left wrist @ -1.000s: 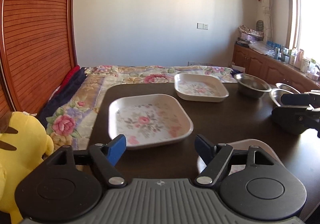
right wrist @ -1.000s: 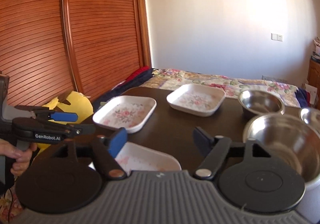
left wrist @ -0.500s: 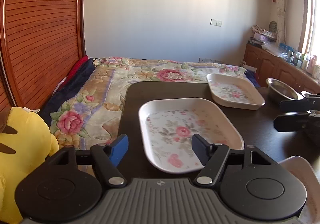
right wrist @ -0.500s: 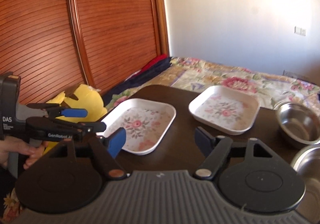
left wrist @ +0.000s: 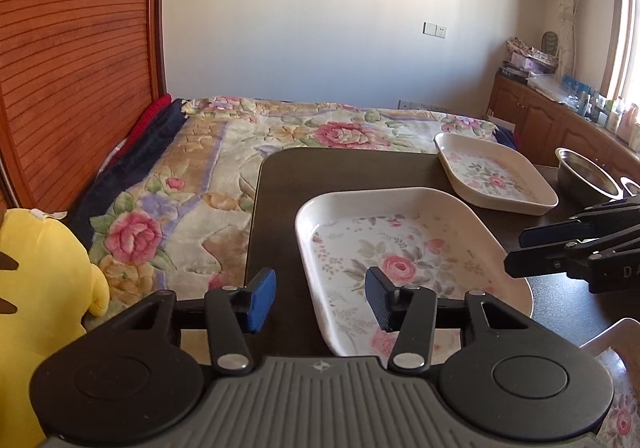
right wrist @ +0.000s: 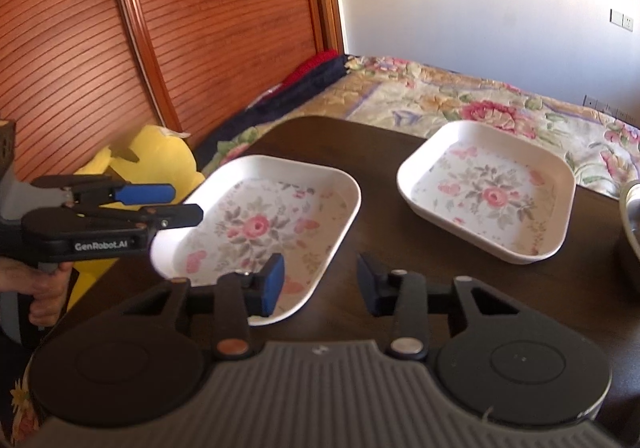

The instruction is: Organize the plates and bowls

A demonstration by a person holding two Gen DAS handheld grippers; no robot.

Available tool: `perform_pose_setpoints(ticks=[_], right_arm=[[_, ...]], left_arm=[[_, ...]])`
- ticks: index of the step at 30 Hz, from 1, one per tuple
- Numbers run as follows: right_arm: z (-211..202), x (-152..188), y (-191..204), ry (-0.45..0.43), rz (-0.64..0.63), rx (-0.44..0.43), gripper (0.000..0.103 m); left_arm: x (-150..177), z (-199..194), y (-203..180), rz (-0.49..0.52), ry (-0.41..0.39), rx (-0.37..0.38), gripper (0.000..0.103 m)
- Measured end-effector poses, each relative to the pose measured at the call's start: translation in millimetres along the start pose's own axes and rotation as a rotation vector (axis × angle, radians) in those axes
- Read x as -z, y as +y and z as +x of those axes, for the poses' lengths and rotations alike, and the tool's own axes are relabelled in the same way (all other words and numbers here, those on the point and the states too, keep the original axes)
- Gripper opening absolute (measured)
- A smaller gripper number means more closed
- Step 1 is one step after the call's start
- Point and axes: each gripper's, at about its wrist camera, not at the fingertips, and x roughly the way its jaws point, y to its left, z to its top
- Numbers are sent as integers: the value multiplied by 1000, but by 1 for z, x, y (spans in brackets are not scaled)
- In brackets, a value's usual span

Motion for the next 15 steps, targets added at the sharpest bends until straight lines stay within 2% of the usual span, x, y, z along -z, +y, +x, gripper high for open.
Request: perform_pose_setpoints(ticks=[5, 7, 15], right_arm=[[11, -3, -2, 26, 1, -10, 41], [15, -3, -3, 34, -3, -16, 36], [24, -4, 0, 54, -15, -32, 31]], left_arm=[[0, 5, 0, 1, 10, 9, 48], [1, 7, 0, 1, 12, 11, 47], [3, 10, 0, 4, 20, 6, 37]])
